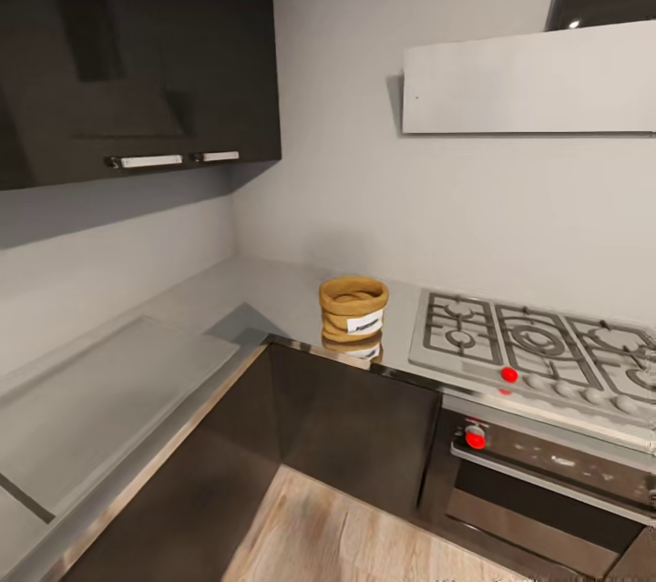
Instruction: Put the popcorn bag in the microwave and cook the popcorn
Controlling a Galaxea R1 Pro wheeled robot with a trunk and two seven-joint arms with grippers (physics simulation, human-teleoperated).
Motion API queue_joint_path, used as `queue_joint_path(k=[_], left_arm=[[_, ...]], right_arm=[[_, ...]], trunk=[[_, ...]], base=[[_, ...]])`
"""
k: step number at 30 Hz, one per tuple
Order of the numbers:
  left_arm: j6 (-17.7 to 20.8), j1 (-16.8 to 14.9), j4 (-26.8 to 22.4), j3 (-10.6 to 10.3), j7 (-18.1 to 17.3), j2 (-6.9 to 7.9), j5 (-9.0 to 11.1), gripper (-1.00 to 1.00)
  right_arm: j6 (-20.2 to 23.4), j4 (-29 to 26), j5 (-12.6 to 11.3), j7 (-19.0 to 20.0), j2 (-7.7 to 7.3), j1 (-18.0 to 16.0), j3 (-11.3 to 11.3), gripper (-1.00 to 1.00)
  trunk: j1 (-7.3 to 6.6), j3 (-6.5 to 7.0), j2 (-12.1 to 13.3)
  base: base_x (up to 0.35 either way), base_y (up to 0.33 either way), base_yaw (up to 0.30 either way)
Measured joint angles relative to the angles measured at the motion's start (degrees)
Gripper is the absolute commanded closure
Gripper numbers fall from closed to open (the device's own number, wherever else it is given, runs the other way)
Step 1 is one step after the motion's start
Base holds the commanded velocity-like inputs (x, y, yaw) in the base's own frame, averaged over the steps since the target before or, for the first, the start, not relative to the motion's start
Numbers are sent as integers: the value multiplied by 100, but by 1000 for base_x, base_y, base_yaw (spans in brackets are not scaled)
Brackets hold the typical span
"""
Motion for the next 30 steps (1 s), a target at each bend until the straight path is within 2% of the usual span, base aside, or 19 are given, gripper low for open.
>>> queue_joint_path(k=[5,12,16,19,22,24,26,28,30], left_arm=[[0,-2,0,0,0,0,0,-100],[0,0,-1,0,0,-15,0,-100],[0,0,0,-1,0,-17,0,-100],[0,-1,0,0,0,-18,0,-100],[0,0,0,0,0,-19,0,-100],[0,0,0,0,0,-26,-2,-100],[0,-1,0,-4,0,-26,-2,-100],[0,0,0,-7,0,-26,-2,-100],[0,-1,0,-7,0,-26,-2,-100]], right_arm=[[0,0,0,0,0,0,0,-100],[15,-149,12,15,0,-2,-1,-100],[7,-1717,32,27,-2,-11,-10,-100],[26,-2900,34,18,-2,-10,123,-100],[35,-3895,35,23,0,-11,373,-100],[42,-4940,32,26,0,-11,518,-100],[34,-5305,31,22,1,-9,577,-100],[47,-6086,37,15,2,-9,882,-100],[63,-6579,36,3,5,-8,1095,-100]], trunk=[[0,0,0],[0,0,0],[0,1,0],[0,1,0],[0,1,0],[0,1,0],[0,1,0],[0,1,0],[0,1,0]], base=[[0,1,-192],[0,0,-30],[0,0,0],[0,0,0],[0,0,0],[0,0,0],[0,0,0],[0,0,0],[0,0,0]])
